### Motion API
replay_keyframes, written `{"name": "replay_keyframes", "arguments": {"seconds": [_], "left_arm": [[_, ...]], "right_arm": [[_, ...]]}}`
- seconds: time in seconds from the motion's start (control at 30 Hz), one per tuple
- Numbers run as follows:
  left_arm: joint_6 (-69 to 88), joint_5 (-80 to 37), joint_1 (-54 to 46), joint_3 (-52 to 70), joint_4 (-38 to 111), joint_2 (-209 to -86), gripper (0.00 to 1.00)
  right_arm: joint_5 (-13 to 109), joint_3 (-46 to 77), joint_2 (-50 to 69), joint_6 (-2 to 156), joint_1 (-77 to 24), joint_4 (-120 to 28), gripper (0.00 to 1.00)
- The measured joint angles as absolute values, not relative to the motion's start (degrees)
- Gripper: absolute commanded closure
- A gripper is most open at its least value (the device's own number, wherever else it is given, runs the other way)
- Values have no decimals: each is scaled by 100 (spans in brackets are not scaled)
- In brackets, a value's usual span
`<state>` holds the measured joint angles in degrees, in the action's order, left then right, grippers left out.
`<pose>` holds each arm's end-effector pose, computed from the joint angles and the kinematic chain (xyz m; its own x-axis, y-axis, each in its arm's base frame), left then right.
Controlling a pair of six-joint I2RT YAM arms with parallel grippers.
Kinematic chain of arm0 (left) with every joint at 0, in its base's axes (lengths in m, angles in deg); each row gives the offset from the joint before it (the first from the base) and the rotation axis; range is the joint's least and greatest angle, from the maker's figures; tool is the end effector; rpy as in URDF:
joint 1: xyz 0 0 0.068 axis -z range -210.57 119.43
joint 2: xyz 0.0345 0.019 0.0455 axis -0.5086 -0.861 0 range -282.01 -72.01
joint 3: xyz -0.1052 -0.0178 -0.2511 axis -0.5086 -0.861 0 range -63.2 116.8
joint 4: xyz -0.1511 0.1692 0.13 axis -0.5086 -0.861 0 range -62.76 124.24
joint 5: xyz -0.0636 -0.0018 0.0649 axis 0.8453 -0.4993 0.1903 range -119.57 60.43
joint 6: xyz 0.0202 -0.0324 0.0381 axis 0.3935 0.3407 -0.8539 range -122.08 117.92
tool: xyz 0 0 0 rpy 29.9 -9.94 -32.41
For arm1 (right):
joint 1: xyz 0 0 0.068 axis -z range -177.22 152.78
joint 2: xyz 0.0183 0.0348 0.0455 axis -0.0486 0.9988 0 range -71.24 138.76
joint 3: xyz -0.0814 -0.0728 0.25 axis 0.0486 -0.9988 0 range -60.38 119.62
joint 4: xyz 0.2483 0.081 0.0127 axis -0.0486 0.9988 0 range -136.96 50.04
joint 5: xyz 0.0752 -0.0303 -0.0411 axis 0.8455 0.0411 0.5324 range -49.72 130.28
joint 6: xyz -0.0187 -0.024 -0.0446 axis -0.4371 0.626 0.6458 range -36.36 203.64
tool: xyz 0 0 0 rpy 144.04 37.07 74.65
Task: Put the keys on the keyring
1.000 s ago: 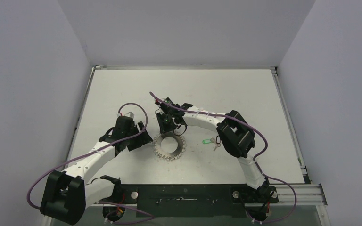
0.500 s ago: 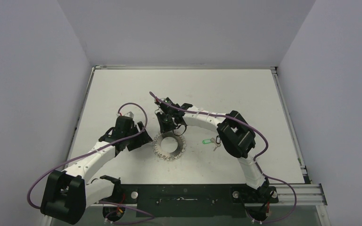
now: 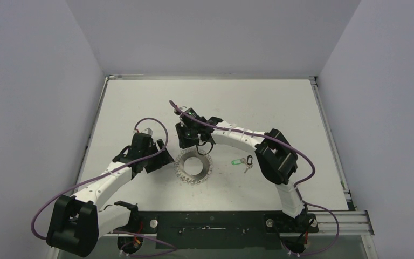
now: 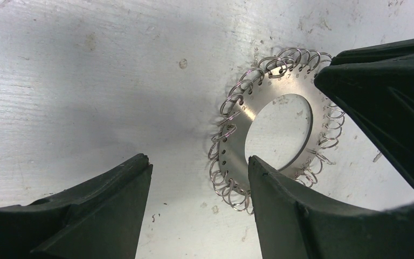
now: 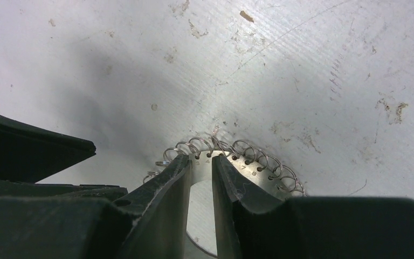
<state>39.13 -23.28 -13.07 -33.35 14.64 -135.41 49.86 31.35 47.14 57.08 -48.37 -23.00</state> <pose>0.1941 -0.0653 0.1767 -0.8123 -0.4305 -0.3935 -0.2308 0.8568 -0.4610 0.2843 0.3625 0.2050 -0.8067 -0.2987 -0.5099 -0.5293 0.7488 0.3988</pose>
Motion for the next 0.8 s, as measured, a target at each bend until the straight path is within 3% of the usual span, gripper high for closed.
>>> {"name": "replay_keyframes", "arguments": {"seconds": [0.8], "left_arm": [[3905, -2311, -1353, -3335, 1462, -13541, 36]], "right_arm": [[5120, 3167, 5147, 5611, -4837, -2258, 70]]}}
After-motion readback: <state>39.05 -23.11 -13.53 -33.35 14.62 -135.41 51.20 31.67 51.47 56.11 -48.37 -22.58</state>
